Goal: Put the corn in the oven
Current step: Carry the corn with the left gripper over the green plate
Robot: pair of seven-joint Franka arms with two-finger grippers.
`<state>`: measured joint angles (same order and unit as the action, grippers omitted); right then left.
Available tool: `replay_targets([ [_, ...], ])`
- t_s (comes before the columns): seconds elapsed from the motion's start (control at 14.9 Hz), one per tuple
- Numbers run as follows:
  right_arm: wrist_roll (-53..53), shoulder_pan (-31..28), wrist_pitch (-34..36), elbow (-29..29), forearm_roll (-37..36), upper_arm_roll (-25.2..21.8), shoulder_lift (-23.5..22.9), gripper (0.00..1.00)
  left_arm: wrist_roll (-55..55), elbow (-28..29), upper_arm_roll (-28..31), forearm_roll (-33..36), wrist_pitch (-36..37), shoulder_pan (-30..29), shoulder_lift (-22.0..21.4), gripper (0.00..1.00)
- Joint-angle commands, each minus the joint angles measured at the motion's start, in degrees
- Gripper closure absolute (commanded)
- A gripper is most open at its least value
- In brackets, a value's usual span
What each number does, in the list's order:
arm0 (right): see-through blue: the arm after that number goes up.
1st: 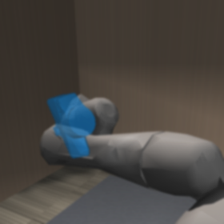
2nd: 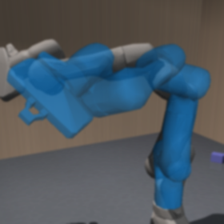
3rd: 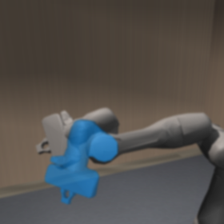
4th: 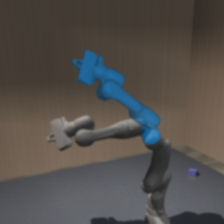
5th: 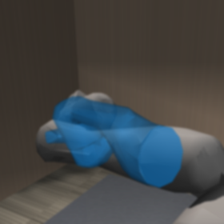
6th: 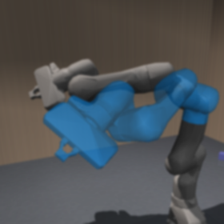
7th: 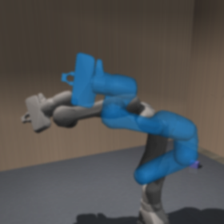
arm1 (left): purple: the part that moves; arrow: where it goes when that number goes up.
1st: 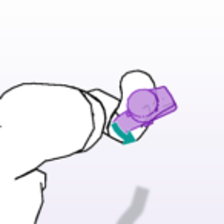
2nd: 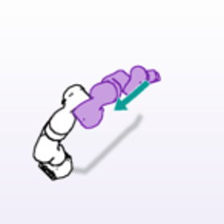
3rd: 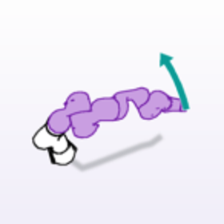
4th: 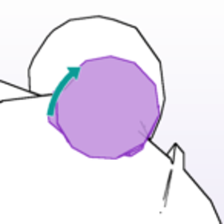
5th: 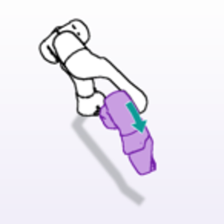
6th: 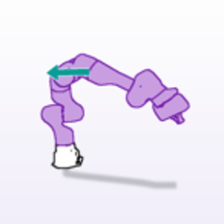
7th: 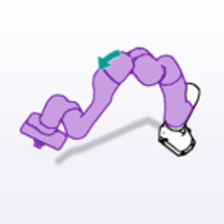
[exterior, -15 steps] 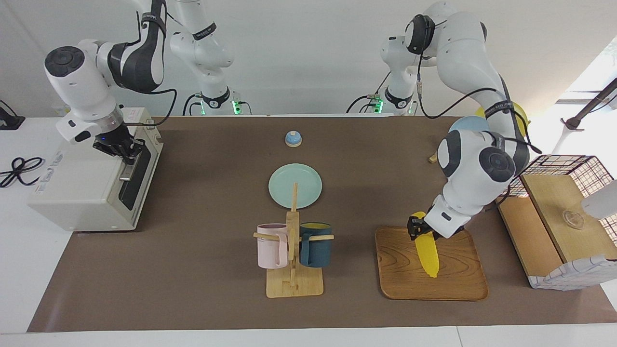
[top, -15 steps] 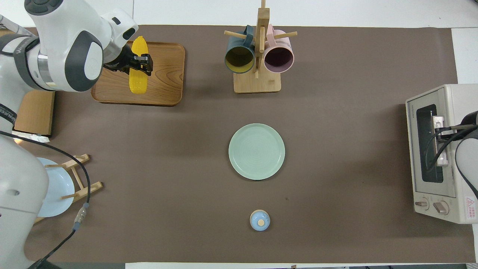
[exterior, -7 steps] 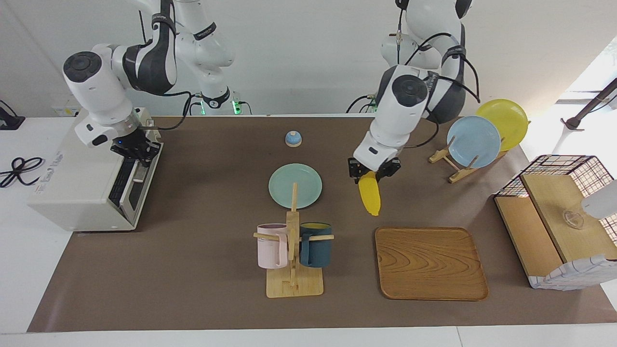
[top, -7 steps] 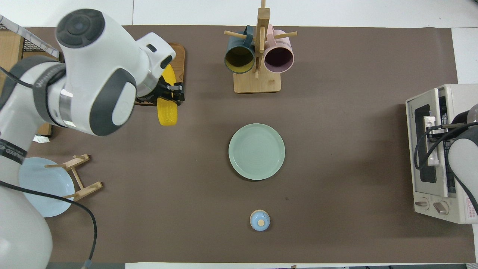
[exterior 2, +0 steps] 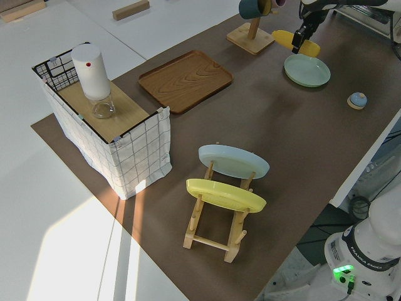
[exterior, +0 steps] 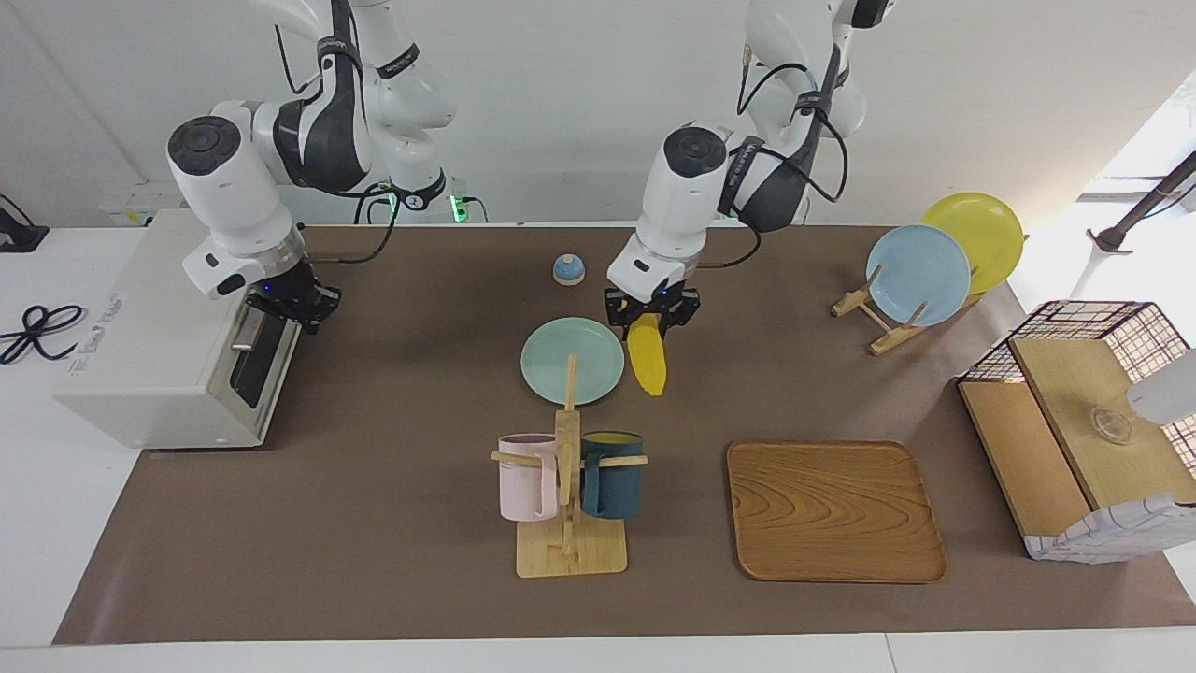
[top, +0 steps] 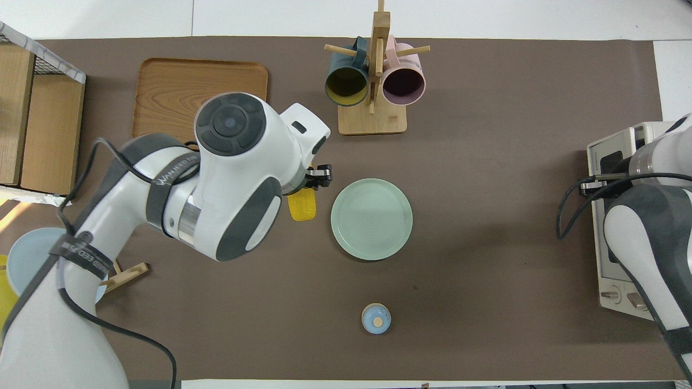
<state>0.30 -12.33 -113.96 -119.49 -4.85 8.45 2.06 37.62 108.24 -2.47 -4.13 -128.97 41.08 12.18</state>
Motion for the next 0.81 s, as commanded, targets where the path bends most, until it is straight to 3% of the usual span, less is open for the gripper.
replay_targets([
  [0.0,0.4,-0.7,0.0,0.3,0.8,0.2,0.5,1.00,1.7,2.7,1.1,-0.7,-6.4,3.5,1.2,1.00],
  [0.34,1.5,-0.8,6.6,6.2,-0.6,0.1,0.6,1.00,3.1,2.1,1.3,-0.5,-12.8,6.6,8.1,1.00],
  [0.74,7.6,-5.8,5.4,3.9,-0.6,0.0,1.3,1.00,3.0,2.4,1.3,-0.3,-12.7,6.9,8.4,1.00],
])
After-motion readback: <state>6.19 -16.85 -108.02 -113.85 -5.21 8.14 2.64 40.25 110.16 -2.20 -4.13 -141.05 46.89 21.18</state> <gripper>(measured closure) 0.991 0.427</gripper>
